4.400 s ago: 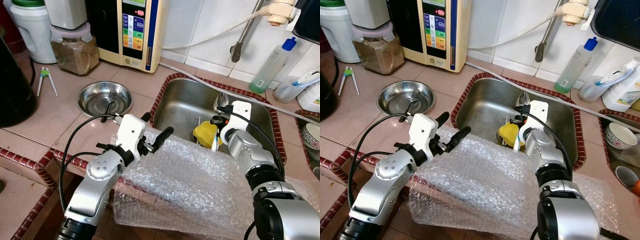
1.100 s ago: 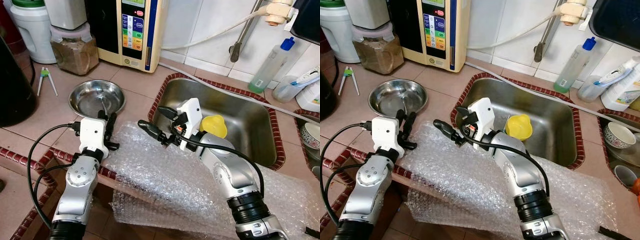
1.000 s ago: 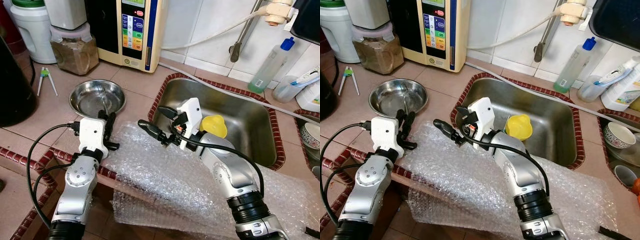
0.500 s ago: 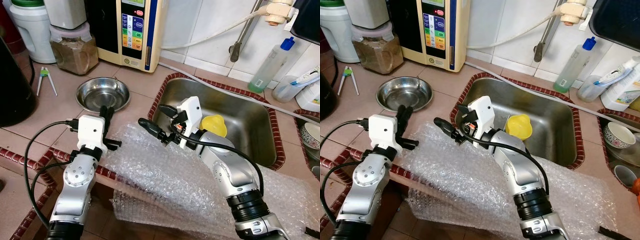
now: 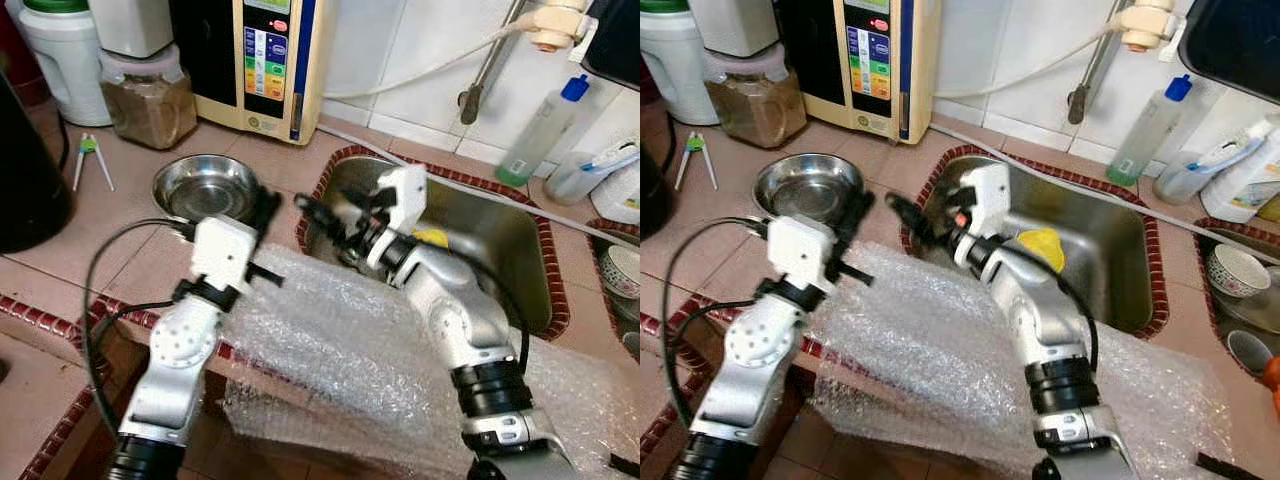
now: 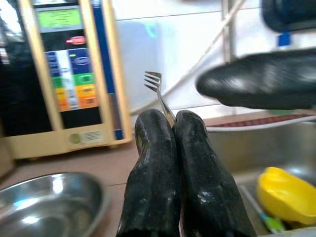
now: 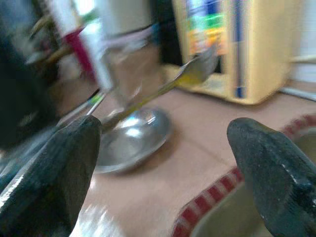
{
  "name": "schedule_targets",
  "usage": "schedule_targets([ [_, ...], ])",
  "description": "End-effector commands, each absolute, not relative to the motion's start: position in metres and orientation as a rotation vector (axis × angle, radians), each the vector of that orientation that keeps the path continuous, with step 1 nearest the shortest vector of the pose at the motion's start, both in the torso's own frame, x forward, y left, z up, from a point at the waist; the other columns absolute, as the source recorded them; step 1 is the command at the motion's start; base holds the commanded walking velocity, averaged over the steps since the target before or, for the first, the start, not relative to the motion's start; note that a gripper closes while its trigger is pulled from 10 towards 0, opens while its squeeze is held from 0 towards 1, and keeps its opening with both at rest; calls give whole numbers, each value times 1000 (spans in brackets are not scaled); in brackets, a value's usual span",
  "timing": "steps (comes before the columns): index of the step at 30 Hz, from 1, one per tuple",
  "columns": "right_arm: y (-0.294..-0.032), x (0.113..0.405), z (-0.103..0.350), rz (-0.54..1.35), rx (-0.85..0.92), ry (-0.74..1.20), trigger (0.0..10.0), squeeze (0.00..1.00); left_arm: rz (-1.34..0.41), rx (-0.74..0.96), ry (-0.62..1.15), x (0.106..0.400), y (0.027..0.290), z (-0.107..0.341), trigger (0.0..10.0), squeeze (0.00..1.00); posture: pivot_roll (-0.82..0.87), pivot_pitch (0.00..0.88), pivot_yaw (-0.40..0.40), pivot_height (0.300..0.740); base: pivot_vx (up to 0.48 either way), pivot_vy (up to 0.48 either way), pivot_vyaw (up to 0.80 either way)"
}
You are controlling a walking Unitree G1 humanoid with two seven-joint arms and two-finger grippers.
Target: Kitchen organization
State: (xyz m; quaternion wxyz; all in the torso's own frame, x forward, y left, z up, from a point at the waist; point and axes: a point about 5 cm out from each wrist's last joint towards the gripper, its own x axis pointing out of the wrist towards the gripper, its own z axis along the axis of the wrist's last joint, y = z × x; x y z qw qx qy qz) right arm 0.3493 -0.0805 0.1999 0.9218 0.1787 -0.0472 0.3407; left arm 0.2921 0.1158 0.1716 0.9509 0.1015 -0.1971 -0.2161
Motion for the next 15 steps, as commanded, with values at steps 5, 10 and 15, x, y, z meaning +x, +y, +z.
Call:
schedule_targets([
  [5,-97,360,201,593,575,-65,10000,0,-574,206,-422,284,98,174,0,0,135,84,-130,740,0,0,0],
  [10,-96,368,206,548,750,-27,10000,0,-627,229,-434,281,89,173,0,0,133,88,-127,740,0,0,0],
  [15,-86,370,211,589,808,-12,10000,0,-641,227,-430,281,87,172,0,0,133,90,-127,740,0,0,0],
])
